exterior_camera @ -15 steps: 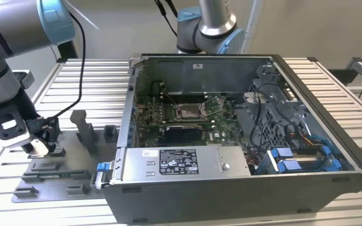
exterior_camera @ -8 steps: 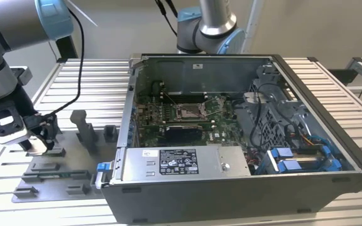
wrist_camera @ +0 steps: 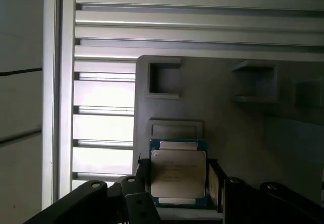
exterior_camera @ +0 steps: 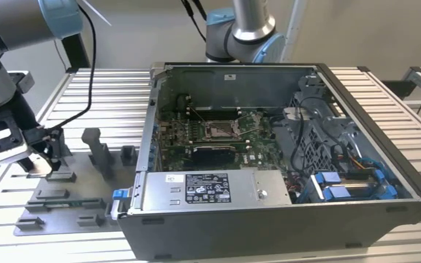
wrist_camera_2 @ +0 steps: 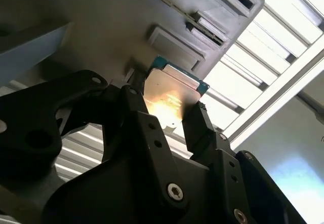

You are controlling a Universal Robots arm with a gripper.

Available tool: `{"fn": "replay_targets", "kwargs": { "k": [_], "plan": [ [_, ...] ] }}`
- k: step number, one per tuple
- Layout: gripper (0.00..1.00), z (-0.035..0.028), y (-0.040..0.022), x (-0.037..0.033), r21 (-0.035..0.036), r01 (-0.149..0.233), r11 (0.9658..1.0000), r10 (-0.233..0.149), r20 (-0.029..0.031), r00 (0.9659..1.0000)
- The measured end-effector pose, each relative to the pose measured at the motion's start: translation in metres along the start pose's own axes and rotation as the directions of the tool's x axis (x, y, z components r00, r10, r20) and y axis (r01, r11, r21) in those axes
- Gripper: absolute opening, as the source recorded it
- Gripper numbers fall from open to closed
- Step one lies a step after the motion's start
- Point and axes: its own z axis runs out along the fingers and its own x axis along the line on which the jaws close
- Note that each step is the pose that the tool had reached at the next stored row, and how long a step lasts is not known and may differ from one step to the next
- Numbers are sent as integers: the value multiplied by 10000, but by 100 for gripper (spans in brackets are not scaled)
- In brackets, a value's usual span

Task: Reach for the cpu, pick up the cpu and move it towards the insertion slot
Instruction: 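Pick up the cpu and move it towards the insertion slot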

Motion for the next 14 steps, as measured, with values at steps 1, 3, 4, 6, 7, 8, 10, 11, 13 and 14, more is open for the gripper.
{"fn": "replay_targets", "kwargs": {
  "k": [1,3,4,6,7,8,10,11,13,14],
  "plan": [
    [0,-14,1,0,0,0,10000,0,0,10000],
    [0,-40,1,0,0,-1,10000,1,0,10000],
    [0,-54,2,0,0,0,10000,0,0,10000],
    [0,-83,3,0,0,-1,10000,1,0,10000],
    [0,-97,3,0,0,-1,10000,1,0,10000],
    [0,-112,4,0,0,0,10000,0,0,10000],
    [0,-141,5,1,0,-1,10000,1,-1,10000],
    [0,-155,5,1,0,0,10000,0,0,10000],
    [0,-184,6,0,0,0,10000,0,0,10000],
    [0,-198,6,1,0,0,10000,0,0,10000]
  ]
}}
